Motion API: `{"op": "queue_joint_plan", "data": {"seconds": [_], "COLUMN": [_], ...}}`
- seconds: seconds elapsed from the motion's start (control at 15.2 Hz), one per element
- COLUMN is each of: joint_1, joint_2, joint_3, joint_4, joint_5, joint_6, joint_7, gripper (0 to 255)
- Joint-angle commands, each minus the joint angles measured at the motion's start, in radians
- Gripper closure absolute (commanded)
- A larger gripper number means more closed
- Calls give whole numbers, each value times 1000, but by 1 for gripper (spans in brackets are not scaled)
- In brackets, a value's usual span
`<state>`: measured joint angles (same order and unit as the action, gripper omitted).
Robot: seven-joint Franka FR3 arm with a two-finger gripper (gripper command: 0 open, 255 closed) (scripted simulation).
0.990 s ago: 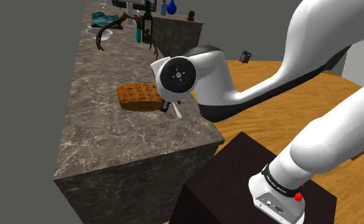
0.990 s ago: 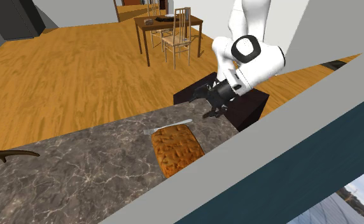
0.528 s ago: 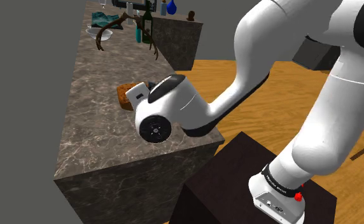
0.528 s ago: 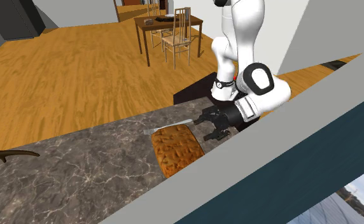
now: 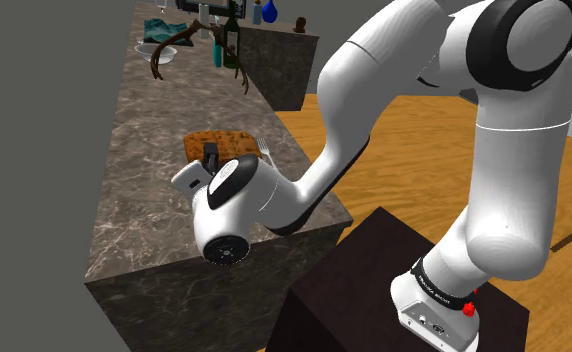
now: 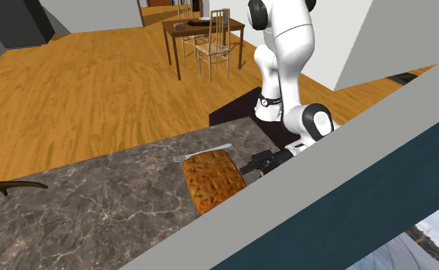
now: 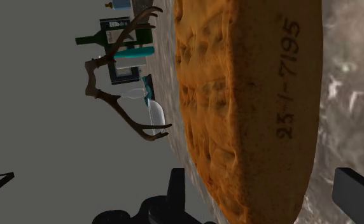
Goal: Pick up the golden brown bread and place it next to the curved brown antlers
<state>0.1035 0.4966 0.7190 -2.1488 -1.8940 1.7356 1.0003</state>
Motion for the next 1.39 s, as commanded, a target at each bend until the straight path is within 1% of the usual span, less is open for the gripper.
{"op": "queue_joint_plan", "data": {"seconds": [0.0, 0.2, 0.73, 0.79, 0.92, 1.32], "joint_1": [-8, -22, -29, -28, -36, -37], "joint_2": [24, 48, 51, 46, 36, 40], "joint_3": [-20, -38, -30, -26, -26, -29], "joint_4": [16, 43, 43, 42, 32, 43], "joint_5": [-27, -59, -62, -56, -56, -60], "joint_6": [10, 28, 24, 24, 31, 36], "joint_7": [0, -7, -8, -12, -9, -17], "gripper": [0, 0, 0, 255, 255, 255]}}
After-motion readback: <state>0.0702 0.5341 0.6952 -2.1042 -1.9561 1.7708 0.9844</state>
